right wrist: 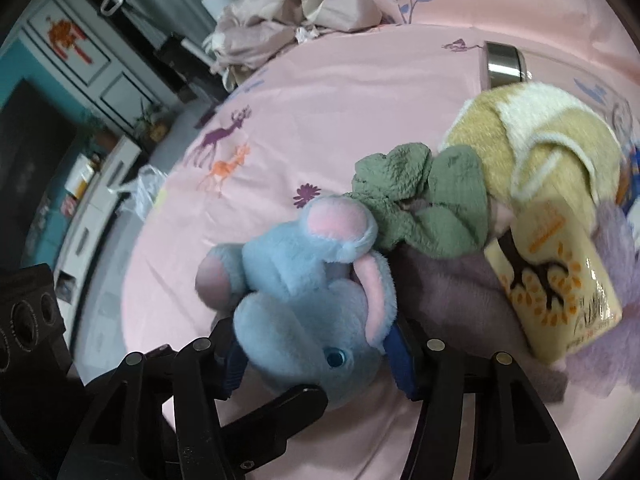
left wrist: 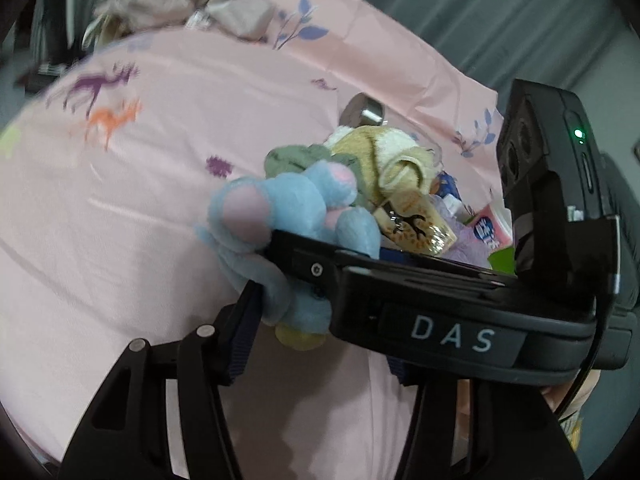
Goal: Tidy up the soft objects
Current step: 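Grasp the light-blue plush elephant with the right gripper, then carry the held elephant with the right gripper over the green box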
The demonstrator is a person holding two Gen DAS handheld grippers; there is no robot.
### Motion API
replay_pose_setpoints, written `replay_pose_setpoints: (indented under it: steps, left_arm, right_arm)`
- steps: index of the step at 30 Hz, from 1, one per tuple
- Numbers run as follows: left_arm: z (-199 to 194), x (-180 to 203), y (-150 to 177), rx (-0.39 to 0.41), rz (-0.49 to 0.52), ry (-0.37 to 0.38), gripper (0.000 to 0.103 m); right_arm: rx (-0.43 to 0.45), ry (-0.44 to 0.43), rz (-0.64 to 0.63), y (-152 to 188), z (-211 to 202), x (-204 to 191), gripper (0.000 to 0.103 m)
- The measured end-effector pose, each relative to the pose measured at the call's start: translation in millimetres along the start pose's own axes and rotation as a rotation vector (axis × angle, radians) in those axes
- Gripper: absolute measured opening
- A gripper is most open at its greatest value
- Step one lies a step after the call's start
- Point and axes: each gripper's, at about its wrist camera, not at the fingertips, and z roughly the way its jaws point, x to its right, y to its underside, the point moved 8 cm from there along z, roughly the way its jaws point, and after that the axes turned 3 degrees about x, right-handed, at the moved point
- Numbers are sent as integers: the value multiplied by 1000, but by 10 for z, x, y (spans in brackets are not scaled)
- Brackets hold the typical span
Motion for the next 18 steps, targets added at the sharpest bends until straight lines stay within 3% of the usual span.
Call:
replay_pose_setpoints:
  steps: [12,16,18]
  left_arm:
    - [-320,571,-7,183,195,112,53]
    - [-352,758,-4,197,222,99,51]
    - [-423,901,-39,241,251,84,51]
  right_arm:
    - [270,84,-34,26,-858,0,60]
    - [318,58,-20,-3,-1051,84,60]
    - [339,45,-5,-43,-1158,124,60]
